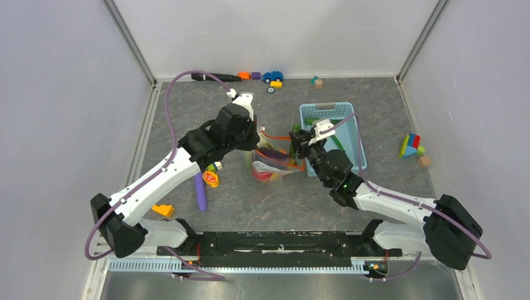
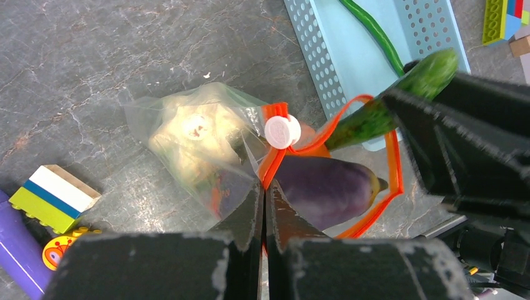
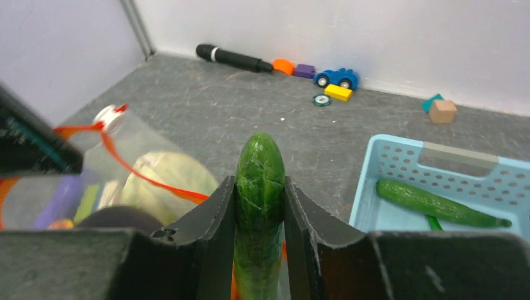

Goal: Place the food in the zip-top bag and seal the zipper
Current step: Place the fake vegetable in the zipper food storage bag.

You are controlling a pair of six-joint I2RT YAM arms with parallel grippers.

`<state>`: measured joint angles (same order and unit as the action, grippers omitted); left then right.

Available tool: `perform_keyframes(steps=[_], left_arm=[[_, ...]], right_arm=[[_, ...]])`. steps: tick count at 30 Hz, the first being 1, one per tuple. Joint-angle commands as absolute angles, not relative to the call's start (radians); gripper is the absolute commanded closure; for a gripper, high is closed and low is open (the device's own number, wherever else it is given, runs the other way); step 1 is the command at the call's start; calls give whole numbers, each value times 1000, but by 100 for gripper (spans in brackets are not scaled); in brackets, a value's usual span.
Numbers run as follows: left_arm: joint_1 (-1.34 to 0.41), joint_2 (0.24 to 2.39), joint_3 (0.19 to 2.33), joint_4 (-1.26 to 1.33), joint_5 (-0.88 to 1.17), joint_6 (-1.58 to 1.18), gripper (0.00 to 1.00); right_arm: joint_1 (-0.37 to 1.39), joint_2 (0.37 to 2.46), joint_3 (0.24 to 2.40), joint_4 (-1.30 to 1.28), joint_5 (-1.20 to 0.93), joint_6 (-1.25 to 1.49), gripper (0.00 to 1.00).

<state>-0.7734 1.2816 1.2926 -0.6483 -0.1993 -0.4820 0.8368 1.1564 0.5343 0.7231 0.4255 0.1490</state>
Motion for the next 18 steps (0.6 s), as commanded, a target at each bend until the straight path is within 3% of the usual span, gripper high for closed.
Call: perform_keyframes(steps=[1, 12, 18], left_arm=[[-770, 1263, 1309, -589, -187, -517, 98], [-770, 1282, 1356, -597, -225, -518, 98], [-770, 1302, 1399, -597, -209, -510, 98]], right_arm=[[884, 1200, 581, 689, 356, -18, 100], [920, 1166, 572, 669, 82, -268, 100], [922, 1242, 705, 441, -28, -329, 100]])
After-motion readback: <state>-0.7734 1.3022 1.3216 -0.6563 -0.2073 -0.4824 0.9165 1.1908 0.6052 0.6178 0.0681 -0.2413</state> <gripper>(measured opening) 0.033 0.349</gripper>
